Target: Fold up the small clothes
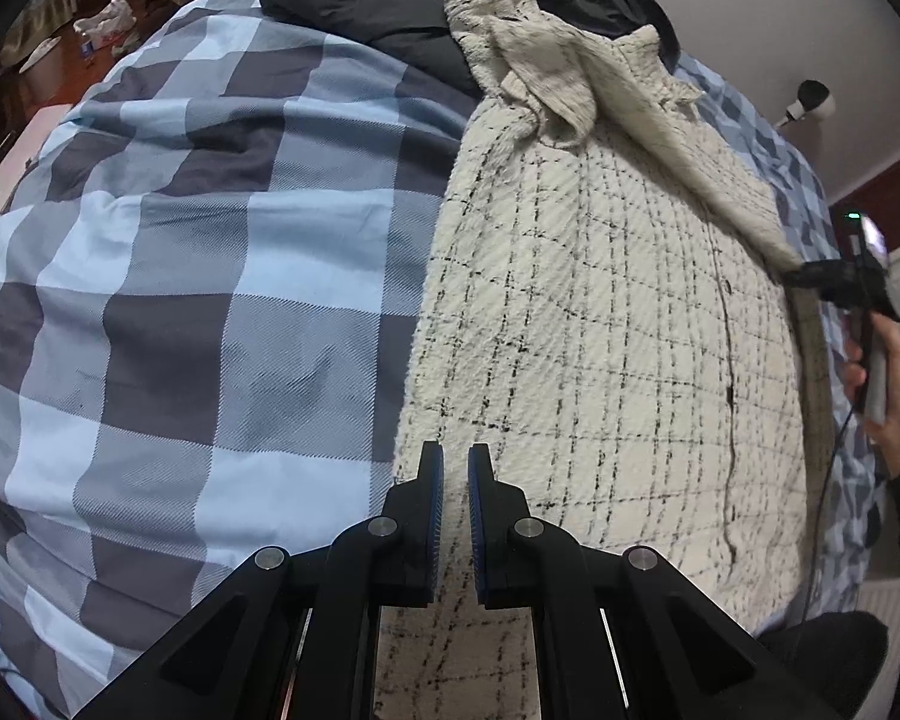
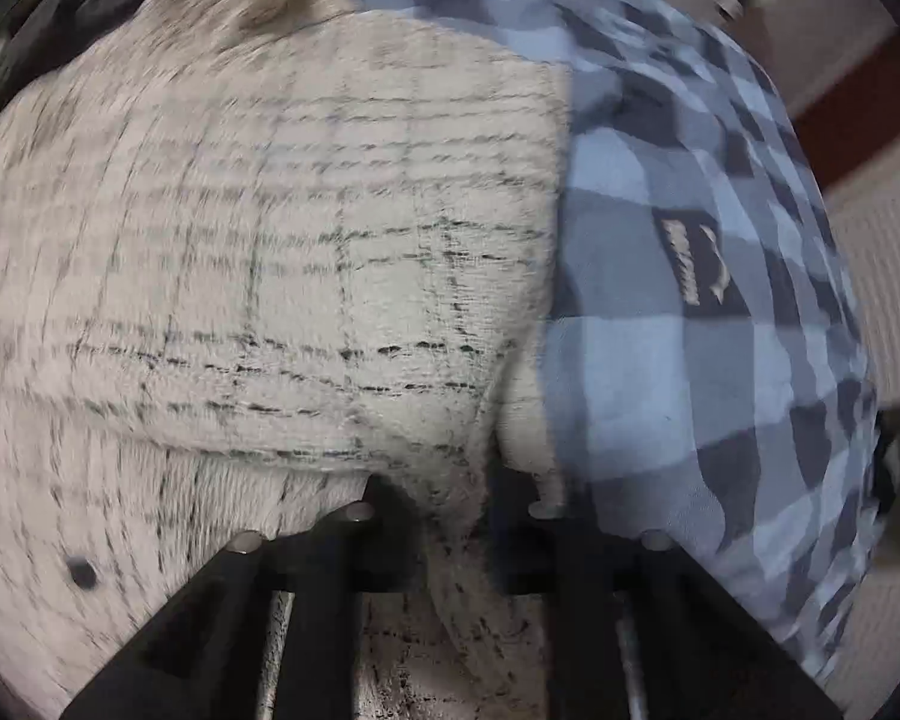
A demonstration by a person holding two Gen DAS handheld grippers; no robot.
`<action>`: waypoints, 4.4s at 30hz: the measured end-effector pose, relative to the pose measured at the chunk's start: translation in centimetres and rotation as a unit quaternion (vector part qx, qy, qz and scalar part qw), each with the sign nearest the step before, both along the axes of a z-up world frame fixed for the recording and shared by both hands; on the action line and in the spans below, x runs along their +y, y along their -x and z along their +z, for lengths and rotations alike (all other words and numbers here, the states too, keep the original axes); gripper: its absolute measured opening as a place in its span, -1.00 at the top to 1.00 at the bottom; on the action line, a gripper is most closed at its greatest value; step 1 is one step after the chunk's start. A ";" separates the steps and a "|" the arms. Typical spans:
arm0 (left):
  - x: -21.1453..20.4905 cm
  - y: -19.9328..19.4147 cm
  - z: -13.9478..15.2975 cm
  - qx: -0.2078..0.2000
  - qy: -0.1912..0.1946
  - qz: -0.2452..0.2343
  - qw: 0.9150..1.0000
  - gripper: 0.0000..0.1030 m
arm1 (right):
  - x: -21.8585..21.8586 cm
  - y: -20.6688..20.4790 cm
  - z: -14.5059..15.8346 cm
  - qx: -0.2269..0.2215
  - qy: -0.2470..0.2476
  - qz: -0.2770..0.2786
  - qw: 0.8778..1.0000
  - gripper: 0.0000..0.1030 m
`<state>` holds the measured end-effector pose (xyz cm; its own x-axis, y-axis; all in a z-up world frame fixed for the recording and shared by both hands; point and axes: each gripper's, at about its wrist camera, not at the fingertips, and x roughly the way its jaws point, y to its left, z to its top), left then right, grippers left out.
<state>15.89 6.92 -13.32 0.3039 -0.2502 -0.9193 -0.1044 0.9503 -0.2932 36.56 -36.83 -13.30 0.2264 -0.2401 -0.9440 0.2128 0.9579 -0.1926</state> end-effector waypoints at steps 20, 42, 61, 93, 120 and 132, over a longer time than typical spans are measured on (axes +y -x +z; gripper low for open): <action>-0.2 0.2 1.1 -0.014 0.004 -0.005 1.000 0.87 | -9.0 0.3 3.0 -0.047 -0.013 -0.195 0.980 -0.45; -0.1 0.4 1.7 -0.023 0.026 -0.009 0.999 0.87 | 26.8 -9.8 -5.6 0.088 -0.062 0.183 0.977 0.68; 0.7 0.4 1.9 -0.027 0.024 0.004 0.999 0.87 | 24.8 -7.9 -8.3 0.054 -0.422 0.060 0.903 -0.52; 1.0 0.4 1.5 -0.023 0.021 0.015 0.999 0.87 | 29.7 -6.1 -4.5 -0.182 -0.185 0.059 0.964 -0.52; 1.0 0.0 1.3 -0.039 -0.039 0.031 0.998 0.87 | 33.0 7.2 4.7 -0.127 -0.157 0.167 0.965 -0.93; -2.8 2.1 2.4 -0.189 -0.192 -0.070 0.960 0.87 | 27.8 20.6 8.5 -0.231 -0.077 0.140 0.960 -0.98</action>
